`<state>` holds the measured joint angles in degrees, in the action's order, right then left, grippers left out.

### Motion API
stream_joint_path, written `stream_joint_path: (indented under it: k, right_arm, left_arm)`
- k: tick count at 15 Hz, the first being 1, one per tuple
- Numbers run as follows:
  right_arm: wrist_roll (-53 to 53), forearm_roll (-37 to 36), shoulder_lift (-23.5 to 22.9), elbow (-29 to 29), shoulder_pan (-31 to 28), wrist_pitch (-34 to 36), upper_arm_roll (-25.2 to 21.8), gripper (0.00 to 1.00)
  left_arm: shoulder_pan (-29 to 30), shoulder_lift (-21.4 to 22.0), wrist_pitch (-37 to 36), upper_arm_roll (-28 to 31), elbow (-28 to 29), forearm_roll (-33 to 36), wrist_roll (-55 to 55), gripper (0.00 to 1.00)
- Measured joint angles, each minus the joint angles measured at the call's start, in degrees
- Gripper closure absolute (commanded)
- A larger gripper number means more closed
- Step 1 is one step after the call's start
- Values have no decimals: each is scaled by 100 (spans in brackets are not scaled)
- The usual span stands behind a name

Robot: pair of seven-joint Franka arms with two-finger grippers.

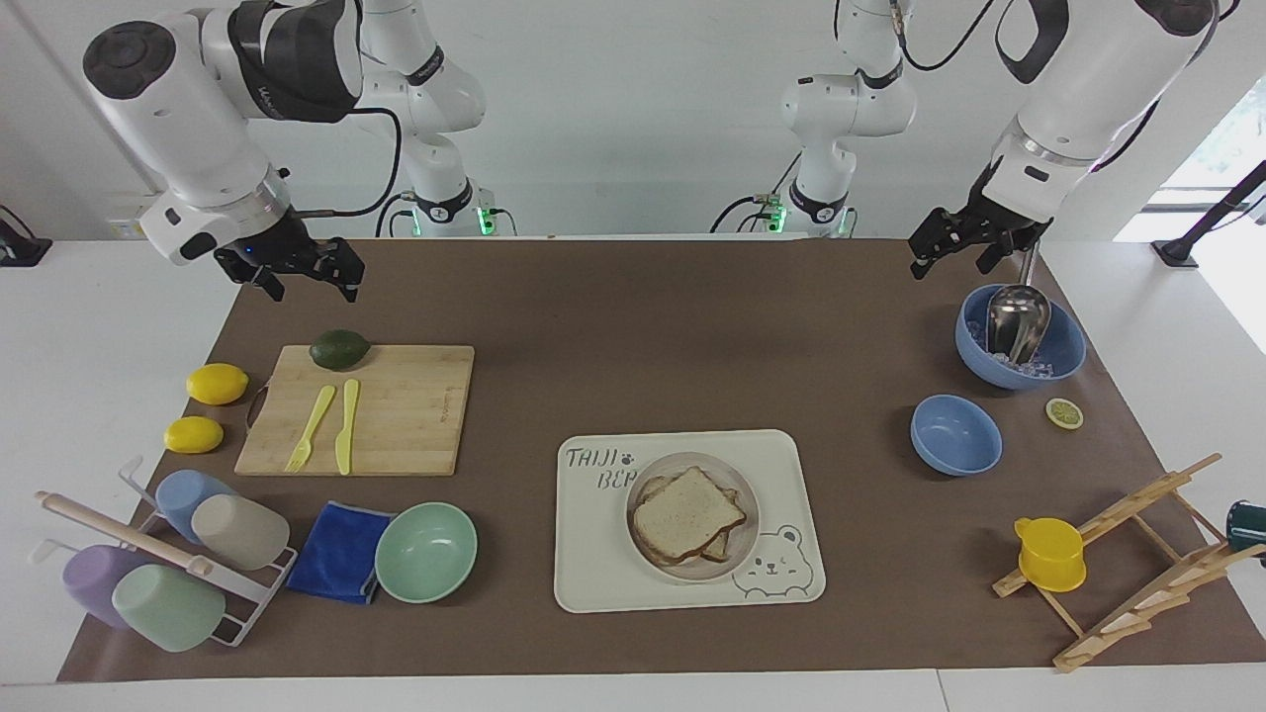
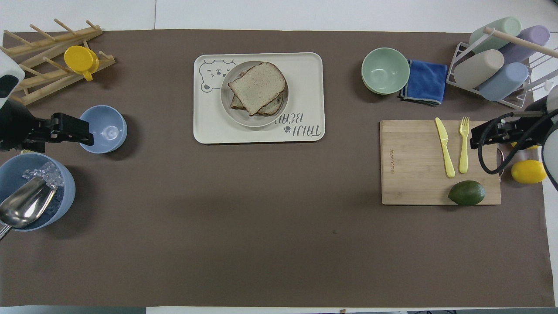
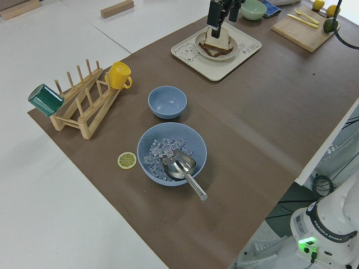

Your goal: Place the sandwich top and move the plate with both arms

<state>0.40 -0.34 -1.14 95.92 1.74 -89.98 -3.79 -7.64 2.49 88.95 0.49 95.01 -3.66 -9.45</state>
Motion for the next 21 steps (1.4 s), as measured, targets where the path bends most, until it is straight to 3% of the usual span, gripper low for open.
stream_joint_path:
  k: [6, 21]
  right_arm:
    - [0, 0, 0, 0, 0, 0, 0, 0]
    - [0, 0, 0, 0, 0, 0, 0, 0]
  left_arm:
    - [-26, 63, 344, -105, 157, 86, 11, 0]
    - [-26, 69, 354, -141, 142, 363, 26, 0]
